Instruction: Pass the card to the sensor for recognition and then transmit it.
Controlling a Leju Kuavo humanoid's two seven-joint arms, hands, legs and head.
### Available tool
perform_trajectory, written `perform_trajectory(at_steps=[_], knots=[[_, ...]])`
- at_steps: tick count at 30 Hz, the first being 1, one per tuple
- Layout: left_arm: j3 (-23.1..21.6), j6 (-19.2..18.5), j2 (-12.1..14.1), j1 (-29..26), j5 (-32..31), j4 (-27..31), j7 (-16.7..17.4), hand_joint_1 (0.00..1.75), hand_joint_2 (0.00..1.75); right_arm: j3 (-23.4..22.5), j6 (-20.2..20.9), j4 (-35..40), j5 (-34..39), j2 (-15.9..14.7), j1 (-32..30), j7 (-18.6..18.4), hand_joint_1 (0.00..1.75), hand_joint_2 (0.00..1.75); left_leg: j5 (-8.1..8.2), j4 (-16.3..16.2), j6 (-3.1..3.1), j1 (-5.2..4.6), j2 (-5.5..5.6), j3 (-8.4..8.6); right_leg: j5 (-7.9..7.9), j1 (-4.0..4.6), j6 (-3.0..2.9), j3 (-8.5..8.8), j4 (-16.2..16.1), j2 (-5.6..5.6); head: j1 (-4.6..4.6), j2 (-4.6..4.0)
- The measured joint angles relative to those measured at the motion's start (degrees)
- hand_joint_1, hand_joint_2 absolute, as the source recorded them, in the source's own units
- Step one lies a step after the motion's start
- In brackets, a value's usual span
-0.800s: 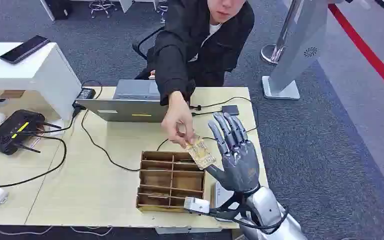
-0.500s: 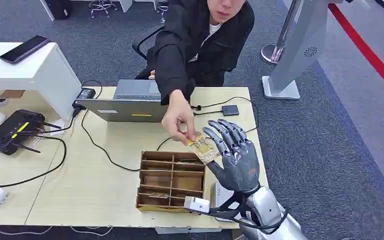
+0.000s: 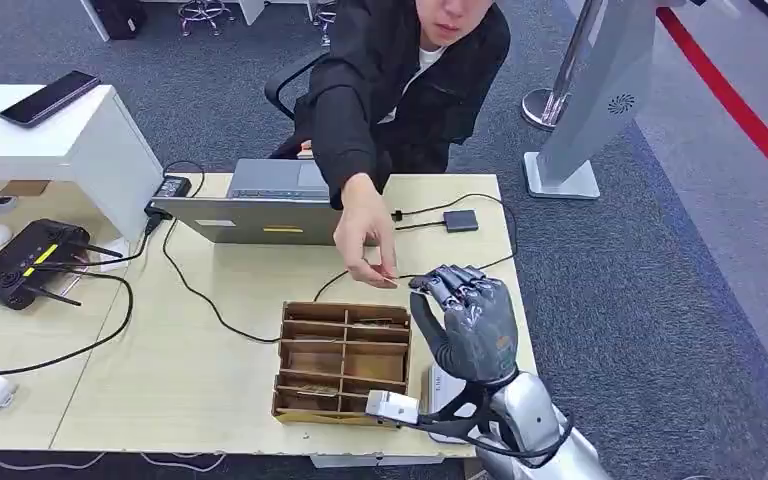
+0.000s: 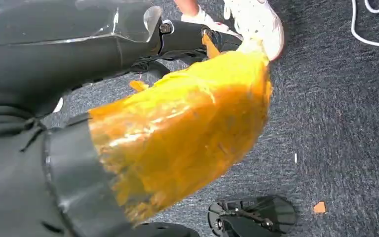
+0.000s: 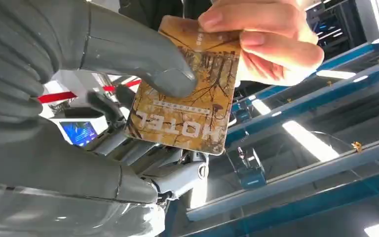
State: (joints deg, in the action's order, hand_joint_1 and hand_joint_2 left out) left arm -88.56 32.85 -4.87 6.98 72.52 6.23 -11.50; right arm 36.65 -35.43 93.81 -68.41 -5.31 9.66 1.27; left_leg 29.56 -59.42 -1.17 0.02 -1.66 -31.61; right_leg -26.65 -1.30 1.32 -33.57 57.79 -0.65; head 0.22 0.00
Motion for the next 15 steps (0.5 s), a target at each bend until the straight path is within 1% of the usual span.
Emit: perform_trajectory(at_steps=[8, 15], knots=[[0.00, 0.04, 0.00, 0.00, 0.37, 0.00, 0.00, 0.00, 0.00, 0.07, -0.44, 0.24, 1.92, 0.42, -0.02, 1.07, 1.75, 1.75, 0.00, 0.00, 0.00, 0.00, 0.00, 0.00, 0.00, 0.00, 0.00, 0.00, 0.00, 0.00, 0.00, 0.00], [0.00, 0.20, 0.00, -0.02, 0.90, 0.00, -0.18, 0.00, 0.00, 0.37, 1.33, 0.98, 8.70, 0.55, -0.08, 2.60, 1.75, 1.75, 0.00, 0.00, 0.00, 0.00, 0.00, 0.00, 0.00, 0.00, 0.00, 0.00, 0.00, 0.00, 0.00, 0.00]])
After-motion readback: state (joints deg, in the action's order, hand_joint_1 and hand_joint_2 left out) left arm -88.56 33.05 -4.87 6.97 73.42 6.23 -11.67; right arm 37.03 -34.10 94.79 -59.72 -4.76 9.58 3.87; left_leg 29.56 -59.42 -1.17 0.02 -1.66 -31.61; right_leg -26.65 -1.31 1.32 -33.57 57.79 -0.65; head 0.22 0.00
